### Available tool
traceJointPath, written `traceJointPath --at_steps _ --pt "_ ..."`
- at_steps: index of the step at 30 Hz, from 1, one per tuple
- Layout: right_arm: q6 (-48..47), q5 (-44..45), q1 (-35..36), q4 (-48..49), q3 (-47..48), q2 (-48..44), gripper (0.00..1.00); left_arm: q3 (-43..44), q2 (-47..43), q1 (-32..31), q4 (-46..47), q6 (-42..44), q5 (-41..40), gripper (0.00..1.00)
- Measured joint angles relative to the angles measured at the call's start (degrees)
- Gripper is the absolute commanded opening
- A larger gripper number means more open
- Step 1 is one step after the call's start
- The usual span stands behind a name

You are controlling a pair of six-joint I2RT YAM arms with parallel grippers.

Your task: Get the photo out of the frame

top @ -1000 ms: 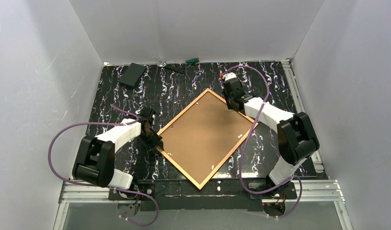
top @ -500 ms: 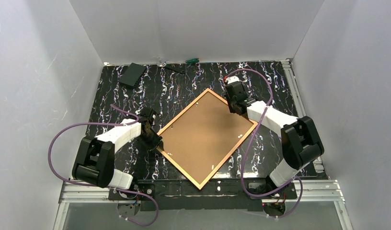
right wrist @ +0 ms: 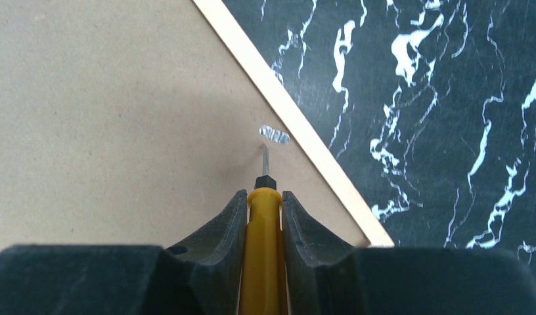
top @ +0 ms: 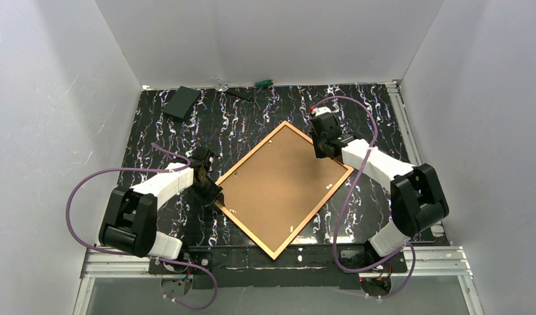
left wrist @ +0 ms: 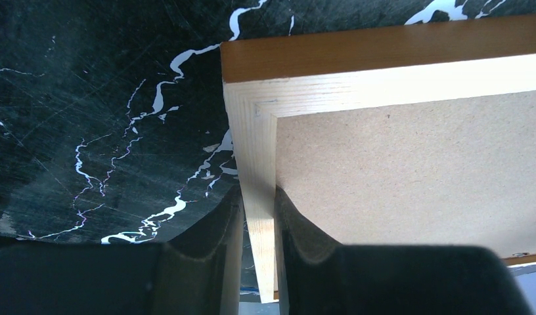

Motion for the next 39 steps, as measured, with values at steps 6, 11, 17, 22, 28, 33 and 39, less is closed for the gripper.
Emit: traceJointPath --at_steps 6,11,17,22,28,33,39 --pt "2.7 0.8 0.0 -6.6 0.0 -4.9 0.01 0.0 0.0 0.0 0.0 0.0 0.0 0.0" --pt "3.4 2.2 0.0 -9.4 0.2 -10.0 0.01 0.0 -0.1 0.0 0.0 0.2 0.0 0.0" --pt "3.0 0.6 -0.4 -8.9 0.4 -8.8 0.01 0.0 -0.1 0.0 0.0 0.5 0.0 0.0" --pt "1.9 -1.7 -0.4 -8.4 6.3 0.2 0.01 0.0 -0.1 0.0 0.0 0.6 0.0 0.0" --pt "0.0 -1.7 -0.4 -7.2 11.8 7.5 0.01 0.0 -0.1 0.0 0.0 0.7 0.1 0.0" --pt "-1.6 -0.5 -0.8 -7.1 12.1 8.7 0.01 0.0 -0.1 0.0 0.0 0.6 0.2 0.0" --pt "-2.4 0.2 -1.4 -6.6 11.2 8.6 0.01 0.0 -0.1 0.0 0.0 0.6 0.2 0.0"
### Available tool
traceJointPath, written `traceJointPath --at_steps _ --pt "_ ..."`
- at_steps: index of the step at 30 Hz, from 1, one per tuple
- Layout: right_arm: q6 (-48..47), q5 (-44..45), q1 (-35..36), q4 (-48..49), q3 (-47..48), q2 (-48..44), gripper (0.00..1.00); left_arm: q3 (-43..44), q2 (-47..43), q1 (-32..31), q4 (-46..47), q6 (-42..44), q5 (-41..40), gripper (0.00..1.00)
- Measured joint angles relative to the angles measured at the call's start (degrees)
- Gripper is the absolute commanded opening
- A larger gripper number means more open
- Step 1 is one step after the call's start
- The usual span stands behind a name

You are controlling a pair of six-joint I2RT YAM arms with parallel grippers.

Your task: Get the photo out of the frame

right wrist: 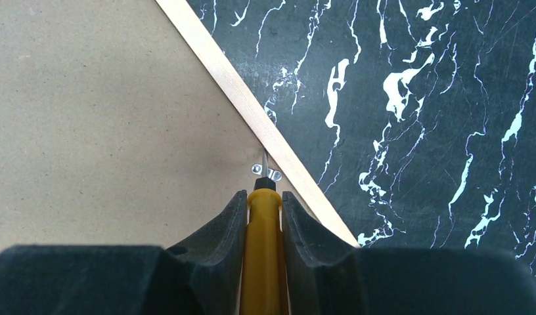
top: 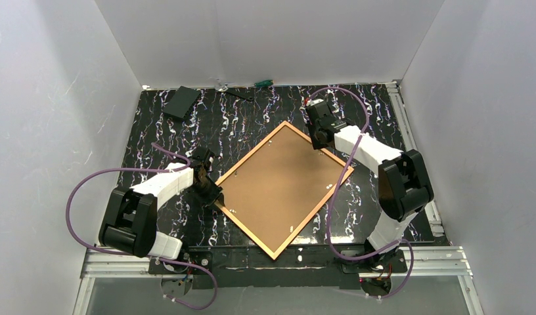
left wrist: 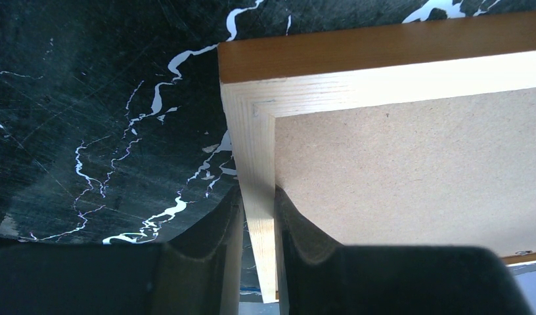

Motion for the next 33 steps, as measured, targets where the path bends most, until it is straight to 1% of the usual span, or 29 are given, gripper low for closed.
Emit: traceJointPath --at_steps 14,33 --pt "0.0 -1.0 0.0 -0.2 -3.7 -2.5 0.01 0.0 0.0 0.0 0.0 0.0 0.0 0.0" --pt "0.4 -1.8 -0.1 -6.4 -4.5 -4.0 0.01 0.0 0.2 0.0 0.0 0.0 0.3 0.0"
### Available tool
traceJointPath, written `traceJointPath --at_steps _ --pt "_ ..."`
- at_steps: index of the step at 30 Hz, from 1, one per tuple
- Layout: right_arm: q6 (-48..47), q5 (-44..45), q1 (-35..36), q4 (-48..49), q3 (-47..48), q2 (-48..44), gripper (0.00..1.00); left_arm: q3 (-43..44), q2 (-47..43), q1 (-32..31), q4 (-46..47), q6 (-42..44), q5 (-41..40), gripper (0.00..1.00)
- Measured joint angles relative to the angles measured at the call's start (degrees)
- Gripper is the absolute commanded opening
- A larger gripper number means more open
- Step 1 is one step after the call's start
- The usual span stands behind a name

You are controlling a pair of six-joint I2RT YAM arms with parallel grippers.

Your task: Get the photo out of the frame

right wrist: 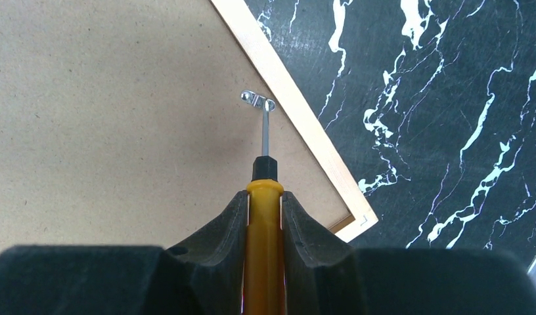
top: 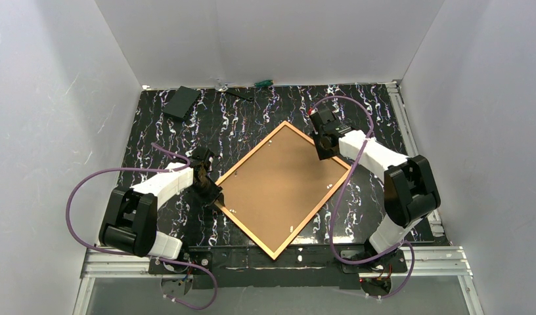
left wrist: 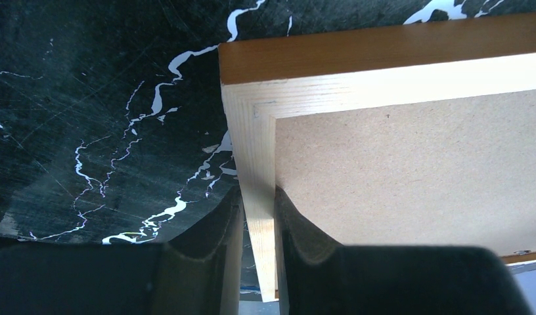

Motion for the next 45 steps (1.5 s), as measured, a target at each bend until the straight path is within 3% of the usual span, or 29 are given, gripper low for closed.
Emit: traceJointPath --at_steps 21,27,31,38,45 --pt "5.0 -13.3 -2.6 -7.2 0.5 -2.8 0.01 0.0 0.0 0.0 0.0 0.0 0.1 0.0" --pt "12.5 -1.5 -3.3 -9.7 -3.2 -14.4 0.01 0.1 0.0 0.0 0.0 0.5 0.2 0.0" --pt "20.1 9.9 -8.9 -13.3 -8.9 -20.2 0.01 0.1 0.0 0.0 0.0 0.7 0.3 0.0" --pt "27.5 15.6 -28.1 -15.4 -19.0 -19.9 0.01 0.1 0.0 0.1 0.0 1.6 0.6 0.26" --pt "28.0 17.9 -32.8 -14.7 -18.6 -13.9 0.01 0.1 -0.1 0.0 -0.3 5.4 1.0 0.47"
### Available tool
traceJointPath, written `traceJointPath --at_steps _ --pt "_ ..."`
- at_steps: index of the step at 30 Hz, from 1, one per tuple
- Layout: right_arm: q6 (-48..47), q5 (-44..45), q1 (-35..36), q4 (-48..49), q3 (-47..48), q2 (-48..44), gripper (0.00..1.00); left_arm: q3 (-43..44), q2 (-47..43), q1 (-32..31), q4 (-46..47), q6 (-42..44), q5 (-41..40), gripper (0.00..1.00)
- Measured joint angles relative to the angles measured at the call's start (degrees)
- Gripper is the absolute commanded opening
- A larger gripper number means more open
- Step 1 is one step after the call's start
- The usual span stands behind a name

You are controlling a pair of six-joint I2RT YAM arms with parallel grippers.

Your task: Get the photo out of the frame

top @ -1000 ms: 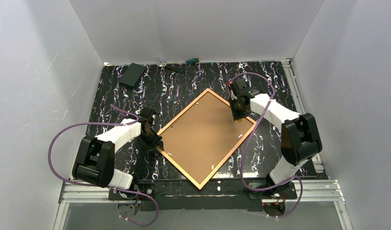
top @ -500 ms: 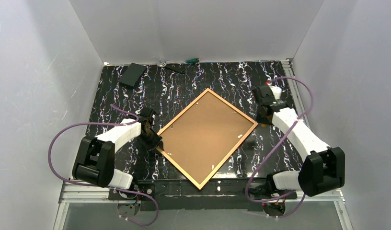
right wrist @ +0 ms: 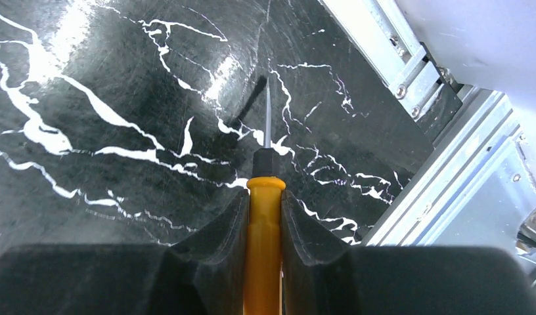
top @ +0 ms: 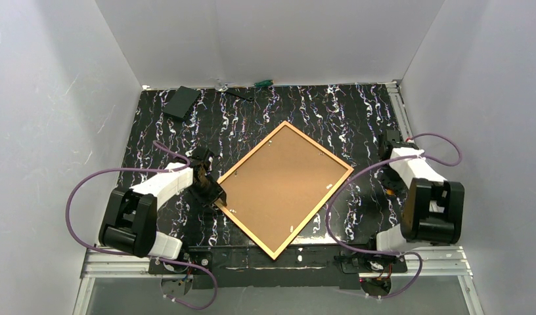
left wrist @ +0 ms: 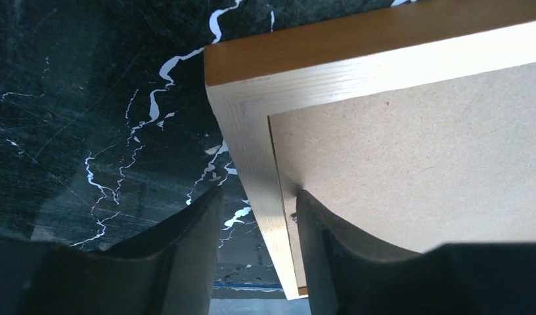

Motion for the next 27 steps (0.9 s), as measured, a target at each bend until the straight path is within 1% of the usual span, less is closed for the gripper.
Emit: traceJointPath --at_steps 3,6,7,11,12,17,21,23,26,27 --pt "-0.2 0.5 -0.2 0.0 1.4 5.4 0.01 0.3 -0.9 0.0 -0.2 2.2 0.5 0.6" --pt "-0.4 0.9 -0.4 -1.0 4.0 10.5 0.01 1.0 -3.1 0.0 -0.1 5.2 2.0 0.68" --pt "-0.5 0.9 -0.5 -1.1 4.7 11.9 0.01 1.2 -4.0 0.0 0.1 6.5 3.0 0.7" --pt "-1.9 0.0 -0.6 -1.2 5.7 14.9 0.01 2.7 -7.1 -0.3 0.9 11.6 7.2 0.71" --pt "-2.2 -0.5 -0.7 -1.2 5.8 15.5 0.03 3.4 -7.4 -0.6 1.0 12.8 8.3 0.72" --pt "-4.8 -2.2 -1.2 -1.9 7.1 17.6 0.15 6.5 -7.4 -3.3 1.9 17.7 12.9 0.74" --pt "-5.9 -3.3 -1.8 -1.9 7.3 17.6 0.27 8.3 -7.1 -7.7 1.8 20.8 15.4 0.75" --pt "-6.4 -4.0 -2.2 -1.9 7.4 17.6 0.36 9.4 -6.4 -10.2 1.9 21.9 16.5 0.76" --pt "-7.4 -5.1 -2.4 -1.8 7.5 17.6 0.45 10.6 -5.1 -13.2 2.1 22.7 17.3 0.77" --pt "-7.9 -5.4 -2.4 -1.9 7.5 17.4 0.47 10.6 -4.8 -14.1 2.3 22.7 17.4 0.78"
